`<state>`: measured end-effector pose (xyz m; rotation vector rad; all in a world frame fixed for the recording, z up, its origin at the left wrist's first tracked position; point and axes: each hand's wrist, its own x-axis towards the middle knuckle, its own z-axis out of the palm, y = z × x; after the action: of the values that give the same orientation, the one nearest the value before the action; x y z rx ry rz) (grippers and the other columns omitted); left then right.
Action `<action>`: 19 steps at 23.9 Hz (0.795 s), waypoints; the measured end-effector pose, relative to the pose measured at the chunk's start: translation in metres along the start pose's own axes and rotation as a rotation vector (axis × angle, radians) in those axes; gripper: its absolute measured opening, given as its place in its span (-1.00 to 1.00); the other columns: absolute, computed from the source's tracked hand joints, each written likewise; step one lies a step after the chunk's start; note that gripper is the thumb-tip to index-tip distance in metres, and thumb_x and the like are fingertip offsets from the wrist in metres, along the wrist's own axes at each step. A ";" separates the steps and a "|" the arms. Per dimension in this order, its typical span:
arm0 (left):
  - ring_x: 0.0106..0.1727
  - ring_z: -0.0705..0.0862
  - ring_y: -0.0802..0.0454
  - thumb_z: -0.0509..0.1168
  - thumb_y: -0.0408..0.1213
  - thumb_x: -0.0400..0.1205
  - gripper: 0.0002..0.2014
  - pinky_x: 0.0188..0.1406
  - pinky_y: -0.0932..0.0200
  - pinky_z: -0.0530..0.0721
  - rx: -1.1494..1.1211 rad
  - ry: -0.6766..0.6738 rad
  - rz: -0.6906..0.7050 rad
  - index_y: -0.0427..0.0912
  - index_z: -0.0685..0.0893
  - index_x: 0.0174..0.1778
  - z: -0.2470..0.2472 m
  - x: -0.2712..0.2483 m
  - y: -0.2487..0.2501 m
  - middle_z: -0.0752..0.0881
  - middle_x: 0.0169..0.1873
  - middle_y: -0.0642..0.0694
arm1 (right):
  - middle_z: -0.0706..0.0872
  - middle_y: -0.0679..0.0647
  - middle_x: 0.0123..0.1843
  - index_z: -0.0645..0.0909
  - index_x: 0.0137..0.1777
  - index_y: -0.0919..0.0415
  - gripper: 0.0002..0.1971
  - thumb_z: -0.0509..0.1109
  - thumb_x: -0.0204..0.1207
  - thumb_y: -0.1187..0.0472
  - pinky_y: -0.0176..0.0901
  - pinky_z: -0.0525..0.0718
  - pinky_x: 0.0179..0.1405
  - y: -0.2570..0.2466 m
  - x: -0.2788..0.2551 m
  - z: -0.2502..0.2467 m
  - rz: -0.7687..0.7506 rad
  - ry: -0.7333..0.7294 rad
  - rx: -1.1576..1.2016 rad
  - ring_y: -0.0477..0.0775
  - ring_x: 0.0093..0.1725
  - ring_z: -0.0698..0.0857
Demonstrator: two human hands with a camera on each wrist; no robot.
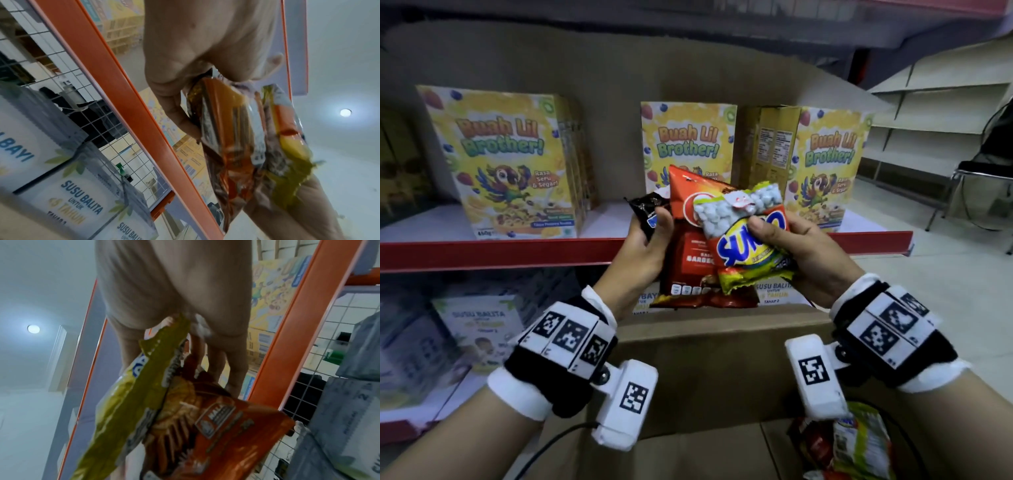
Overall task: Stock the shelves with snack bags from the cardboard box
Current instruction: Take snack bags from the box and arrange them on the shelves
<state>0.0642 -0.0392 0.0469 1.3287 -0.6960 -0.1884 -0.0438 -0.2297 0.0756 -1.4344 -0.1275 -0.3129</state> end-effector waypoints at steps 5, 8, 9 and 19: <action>-0.22 0.80 0.05 0.43 -0.10 0.37 -0.59 -0.47 0.19 0.72 -0.058 0.087 -0.041 -0.14 0.62 0.10 -0.013 0.004 0.004 0.80 -0.08 -0.08 | 0.83 0.18 -0.06 0.63 0.21 0.30 -0.57 0.46 0.34 0.15 -0.15 0.78 -0.23 -0.017 0.003 -0.020 -0.051 0.143 0.039 0.07 -0.18 0.82; -0.17 0.79 -0.02 0.45 -0.15 0.34 -0.60 -0.39 0.16 0.75 -0.062 0.081 -0.074 -0.14 0.65 0.09 -0.004 0.006 0.001 0.82 -0.11 -0.08 | 0.83 0.16 -0.08 0.62 0.20 0.30 -0.58 0.45 0.35 0.13 -0.14 0.79 -0.18 -0.015 0.005 -0.018 -0.060 0.143 0.022 0.05 -0.19 0.81; -0.08 0.79 -0.06 0.43 -0.11 0.36 -0.56 -0.25 0.10 0.77 -0.067 0.069 -0.093 -0.14 0.64 0.15 0.001 0.009 0.000 0.82 -0.05 -0.11 | 0.84 0.15 -0.10 0.64 0.14 0.26 -0.62 0.45 0.34 0.11 -0.15 0.79 -0.18 -0.014 0.007 -0.016 -0.072 0.133 0.002 0.04 -0.18 0.82; 0.23 0.73 -0.08 0.58 -0.23 0.33 -0.23 0.03 0.05 0.75 -0.172 -0.071 -0.110 -0.15 0.44 0.46 0.013 0.047 0.003 0.74 0.23 -0.12 | 0.85 0.06 -0.05 0.68 -0.03 -0.09 -0.79 0.48 0.34 -0.04 -0.19 0.76 -0.21 -0.023 0.048 -0.011 -0.128 0.141 -0.091 0.06 -0.08 0.83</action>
<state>0.0928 -0.0732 0.0678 1.2005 -0.6522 -0.3777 -0.0060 -0.2498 0.1087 -1.4920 -0.0912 -0.5292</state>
